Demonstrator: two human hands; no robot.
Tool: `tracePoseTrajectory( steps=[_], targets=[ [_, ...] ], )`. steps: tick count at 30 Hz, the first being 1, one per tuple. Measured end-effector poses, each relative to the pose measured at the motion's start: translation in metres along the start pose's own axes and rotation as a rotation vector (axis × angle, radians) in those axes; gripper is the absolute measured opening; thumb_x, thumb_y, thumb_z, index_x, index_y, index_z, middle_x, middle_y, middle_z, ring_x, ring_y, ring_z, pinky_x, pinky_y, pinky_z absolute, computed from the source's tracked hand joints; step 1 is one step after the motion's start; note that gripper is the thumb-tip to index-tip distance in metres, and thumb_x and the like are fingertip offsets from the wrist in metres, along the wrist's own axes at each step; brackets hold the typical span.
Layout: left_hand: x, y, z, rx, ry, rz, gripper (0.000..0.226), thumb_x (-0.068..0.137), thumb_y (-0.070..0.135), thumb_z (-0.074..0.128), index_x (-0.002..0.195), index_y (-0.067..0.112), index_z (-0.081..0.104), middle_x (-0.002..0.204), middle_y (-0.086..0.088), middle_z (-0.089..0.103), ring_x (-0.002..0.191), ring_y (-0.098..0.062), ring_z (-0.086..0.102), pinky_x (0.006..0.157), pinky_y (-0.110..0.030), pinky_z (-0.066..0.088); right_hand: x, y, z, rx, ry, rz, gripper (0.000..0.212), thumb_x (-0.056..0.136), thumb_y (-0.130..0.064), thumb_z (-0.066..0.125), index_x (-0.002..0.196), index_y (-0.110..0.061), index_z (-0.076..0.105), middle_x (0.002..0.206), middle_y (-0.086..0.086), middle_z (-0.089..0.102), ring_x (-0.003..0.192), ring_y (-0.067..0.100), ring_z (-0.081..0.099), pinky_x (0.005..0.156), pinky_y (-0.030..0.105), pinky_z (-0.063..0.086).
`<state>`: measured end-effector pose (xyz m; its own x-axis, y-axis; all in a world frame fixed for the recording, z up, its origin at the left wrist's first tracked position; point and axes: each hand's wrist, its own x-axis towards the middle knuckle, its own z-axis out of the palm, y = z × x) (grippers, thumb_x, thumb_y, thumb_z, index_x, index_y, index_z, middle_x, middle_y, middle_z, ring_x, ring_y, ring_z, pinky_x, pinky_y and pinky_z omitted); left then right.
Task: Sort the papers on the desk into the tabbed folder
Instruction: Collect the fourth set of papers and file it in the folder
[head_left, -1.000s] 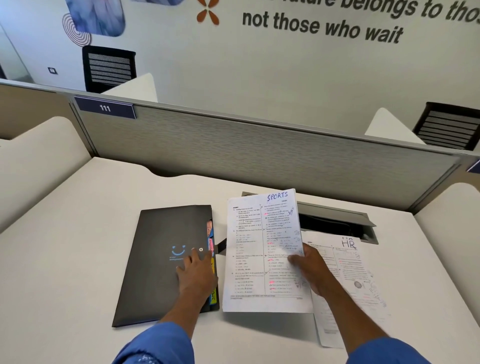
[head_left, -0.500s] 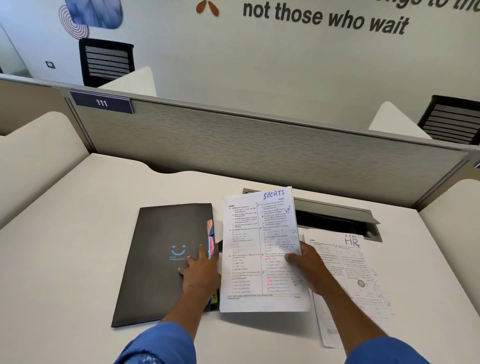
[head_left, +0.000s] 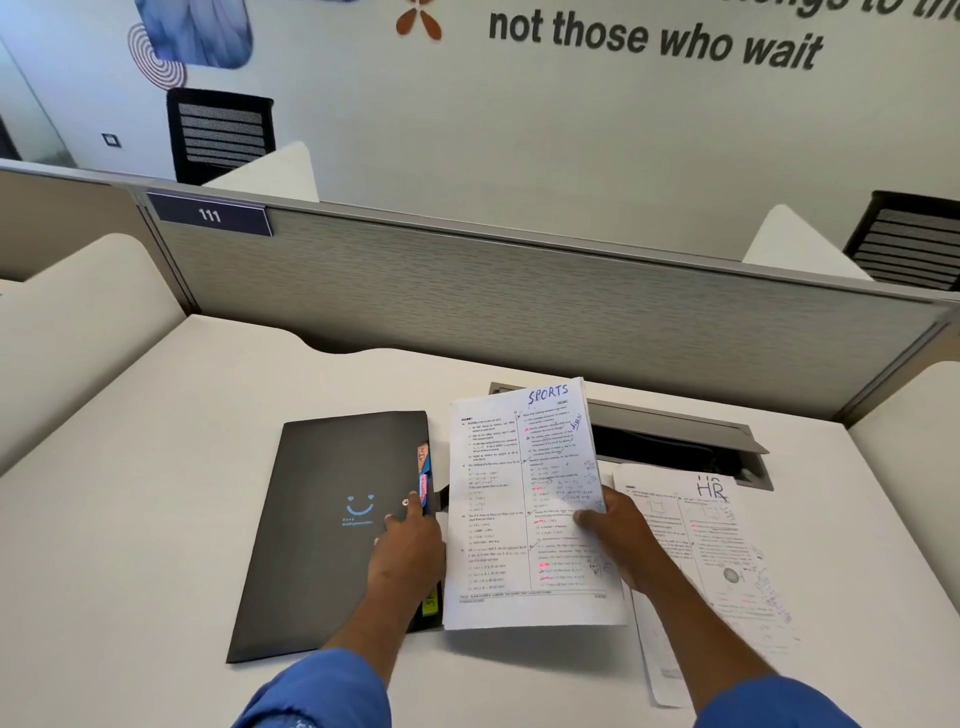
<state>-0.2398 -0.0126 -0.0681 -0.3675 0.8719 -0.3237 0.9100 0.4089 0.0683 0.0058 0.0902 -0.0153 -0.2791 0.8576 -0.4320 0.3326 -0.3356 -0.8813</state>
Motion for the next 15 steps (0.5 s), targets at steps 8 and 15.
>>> tracePoseTrajectory(
  steps=[8,15],
  targets=[
    [-0.009,-0.005,-0.02,-0.223,0.119,-0.029,0.028,0.089,0.009,0.049,0.117,0.011,0.055,0.128,-0.007,0.046,0.101,-0.031,0.062,0.081,-0.037,0.054,0.0,-0.006,0.009,0.034,0.025,-0.012,0.033,0.089,0.004,0.053,0.103,-0.023,0.066,0.107,0.004,0.075,0.095,0.028,0.073,0.089,0.051,0.058],
    [-0.013,-0.017,-0.032,-0.583,0.261,-0.099,0.036,0.086,0.002,0.051,0.121,0.013,0.056,0.126,-0.006,0.054,0.099,-0.026,0.061,0.079,-0.033,0.054,0.006,-0.016,0.028,0.043,0.01,-0.033,0.033,0.09,0.002,0.052,0.109,-0.021,0.065,0.108,0.002,0.074,0.095,0.026,0.073,0.086,0.047,0.06]
  ],
)
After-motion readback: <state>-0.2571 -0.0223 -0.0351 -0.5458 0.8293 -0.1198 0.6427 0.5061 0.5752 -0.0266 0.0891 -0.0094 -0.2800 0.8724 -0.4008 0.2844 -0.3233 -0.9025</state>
